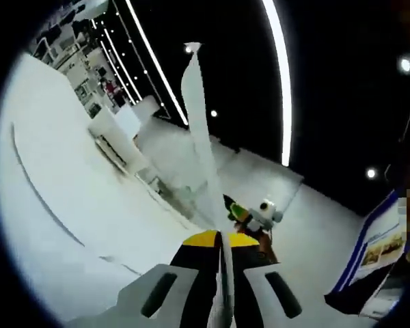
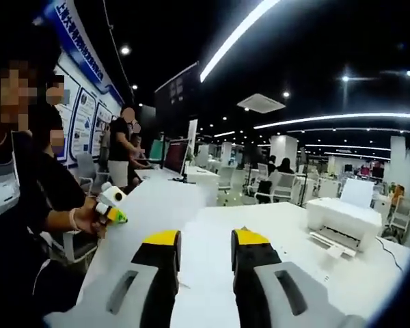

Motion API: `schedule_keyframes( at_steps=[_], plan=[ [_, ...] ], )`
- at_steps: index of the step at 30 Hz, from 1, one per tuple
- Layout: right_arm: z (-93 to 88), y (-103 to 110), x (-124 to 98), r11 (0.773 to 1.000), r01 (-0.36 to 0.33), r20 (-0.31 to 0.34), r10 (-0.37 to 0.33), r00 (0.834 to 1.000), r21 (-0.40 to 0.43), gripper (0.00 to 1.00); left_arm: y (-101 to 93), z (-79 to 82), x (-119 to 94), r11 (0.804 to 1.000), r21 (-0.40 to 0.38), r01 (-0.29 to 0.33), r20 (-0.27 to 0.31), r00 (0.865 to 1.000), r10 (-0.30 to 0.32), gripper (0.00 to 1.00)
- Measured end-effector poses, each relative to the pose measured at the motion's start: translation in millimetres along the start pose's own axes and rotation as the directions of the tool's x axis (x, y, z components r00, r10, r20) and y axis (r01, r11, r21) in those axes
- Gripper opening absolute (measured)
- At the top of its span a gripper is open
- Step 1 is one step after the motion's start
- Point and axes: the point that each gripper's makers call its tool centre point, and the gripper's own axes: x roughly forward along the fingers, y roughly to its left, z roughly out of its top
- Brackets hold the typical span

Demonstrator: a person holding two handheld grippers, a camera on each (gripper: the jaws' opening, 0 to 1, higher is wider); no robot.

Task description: Organize the stack of printing papers by aligning and flattening the scattered papers on the table

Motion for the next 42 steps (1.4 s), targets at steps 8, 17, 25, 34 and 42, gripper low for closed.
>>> schedule_keyframes(
  at_steps=[8,17,25,34,42],
  plan=[
    [-18.9,-14.8,3.0,0.999,0.045,-0.019,-0.044,0.999,0.017,0.28,46.1,-19.1,-25.8,0.988,-0.056,-0.142,-0.047,0.989,0.14,0.06],
    [-57.8,-39.4,13.3,0.988,0.134,-0.1,-0.125,0.987,0.082,0.3,71.2,-23.0,-42.5,0.975,-0.034,-0.221,-0.071,0.973,0.218,0.06],
    [-101.8,-44.5,31.4,0.978,0.151,-0.184,-0.123,0.975,0.147,0.29,77.0,-28.1,-44.6,0.975,-0.05,-0.218,-0.095,0.973,0.212,0.06],
    [-158.6,-65.7,66.2,0.926,0.238,-0.267,-0.161,0.95,0.292,0.25,81.8,-33.1,-43.9,0.972,-0.021,-0.235,-0.123,0.965,0.23,0.06],
    [-186.3,-82.3,85.8,0.91,0.283,-0.307,-0.188,0.933,0.304,0.26,87.2,-32.1,-45.7,0.967,-0.008,-0.254,-0.116,0.961,0.251,0.06]
  ],
)
